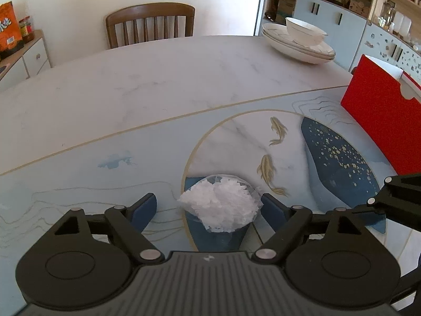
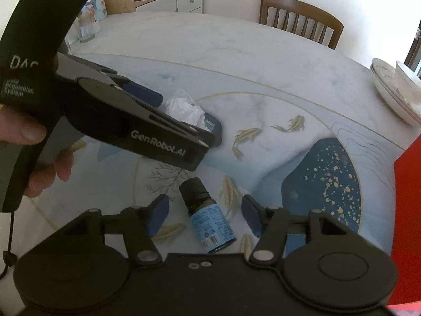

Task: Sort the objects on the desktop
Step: 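Grasp the white crumpled bag with the left gripper while the right gripper grasps the blue bottle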

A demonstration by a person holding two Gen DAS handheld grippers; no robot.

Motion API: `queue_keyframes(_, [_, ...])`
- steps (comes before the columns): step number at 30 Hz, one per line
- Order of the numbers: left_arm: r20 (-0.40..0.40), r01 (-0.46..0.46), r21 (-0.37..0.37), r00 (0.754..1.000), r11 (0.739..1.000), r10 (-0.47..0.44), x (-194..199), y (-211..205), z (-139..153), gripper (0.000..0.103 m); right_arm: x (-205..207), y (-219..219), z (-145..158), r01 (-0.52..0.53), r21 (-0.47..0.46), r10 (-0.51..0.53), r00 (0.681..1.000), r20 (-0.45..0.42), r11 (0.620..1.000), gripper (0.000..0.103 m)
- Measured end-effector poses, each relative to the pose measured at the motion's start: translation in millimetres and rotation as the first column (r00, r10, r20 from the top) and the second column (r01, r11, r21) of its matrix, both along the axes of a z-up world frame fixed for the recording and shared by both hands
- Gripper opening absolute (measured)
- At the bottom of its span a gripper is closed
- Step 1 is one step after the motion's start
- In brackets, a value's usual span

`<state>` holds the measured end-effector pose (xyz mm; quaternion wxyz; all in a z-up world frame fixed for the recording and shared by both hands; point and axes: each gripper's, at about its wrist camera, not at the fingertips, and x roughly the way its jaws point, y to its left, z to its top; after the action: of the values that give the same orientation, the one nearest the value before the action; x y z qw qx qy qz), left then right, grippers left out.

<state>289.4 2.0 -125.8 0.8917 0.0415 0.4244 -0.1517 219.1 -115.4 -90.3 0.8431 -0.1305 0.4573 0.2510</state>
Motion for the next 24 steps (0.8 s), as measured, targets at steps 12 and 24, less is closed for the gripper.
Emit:
queue_keyframes(12, [0.013,0.031,0.063,0.999,0.998,-0.032,-1.2,-7.7,2.1,0.057,-1.2,-1.8,3.1,-0.001,-0.003,0.001,1.0,-0.001,1.0,0.032])
queue_keyframes(24, [-0.027,0.046,0.057,0.999,0.997,-0.044,-20.7,-6.9,7.2,0.046,-6.9,-15.3,5.9,0.043,0.015,-0.042,0.999,-0.031,0.999,0.023])
